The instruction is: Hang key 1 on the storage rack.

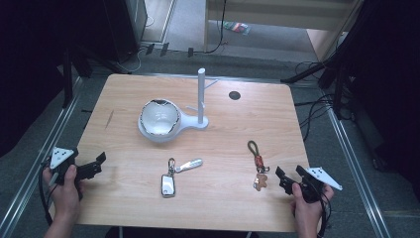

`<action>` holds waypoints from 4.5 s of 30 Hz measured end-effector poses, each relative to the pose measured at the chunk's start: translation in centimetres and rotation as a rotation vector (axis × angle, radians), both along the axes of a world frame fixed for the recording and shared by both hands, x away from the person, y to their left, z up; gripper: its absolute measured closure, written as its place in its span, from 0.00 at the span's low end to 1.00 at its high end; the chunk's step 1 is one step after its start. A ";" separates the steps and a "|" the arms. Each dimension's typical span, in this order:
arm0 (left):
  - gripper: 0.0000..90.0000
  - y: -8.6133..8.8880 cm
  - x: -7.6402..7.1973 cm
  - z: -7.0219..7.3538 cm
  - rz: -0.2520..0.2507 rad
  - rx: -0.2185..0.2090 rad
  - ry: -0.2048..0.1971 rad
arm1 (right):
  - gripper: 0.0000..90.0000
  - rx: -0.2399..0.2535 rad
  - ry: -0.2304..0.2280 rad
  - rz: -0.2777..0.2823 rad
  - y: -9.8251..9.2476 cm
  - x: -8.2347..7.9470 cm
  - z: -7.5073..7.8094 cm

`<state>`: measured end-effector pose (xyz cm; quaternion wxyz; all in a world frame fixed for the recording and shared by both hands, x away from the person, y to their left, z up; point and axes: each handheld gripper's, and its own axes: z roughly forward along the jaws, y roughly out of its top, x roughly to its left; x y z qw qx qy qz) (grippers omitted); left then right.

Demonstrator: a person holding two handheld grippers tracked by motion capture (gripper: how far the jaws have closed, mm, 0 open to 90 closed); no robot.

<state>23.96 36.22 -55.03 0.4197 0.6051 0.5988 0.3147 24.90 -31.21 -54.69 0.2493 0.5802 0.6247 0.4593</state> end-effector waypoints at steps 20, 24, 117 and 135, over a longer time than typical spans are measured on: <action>0.00 0.0 0.0 0.0 0.000 -0.004 -0.002 | 0.23 -0.170 0.246 0.137 1.8 1.5 3.0; 0.00 0.0 0.0 0.0 -0.004 -0.005 0.001 | 0.23 -0.222 0.324 0.181 2.6 2.2 3.8; 0.00 0.0 0.3 0.0 -0.011 -0.015 0.001 | 0.66 -0.514 0.828 0.228 11.5 12.0 4.3; 0.00 -0.1 0.3 0.0 -0.014 -0.011 0.002 | 0.76 -0.472 0.875 0.213 11.4 12.4 4.3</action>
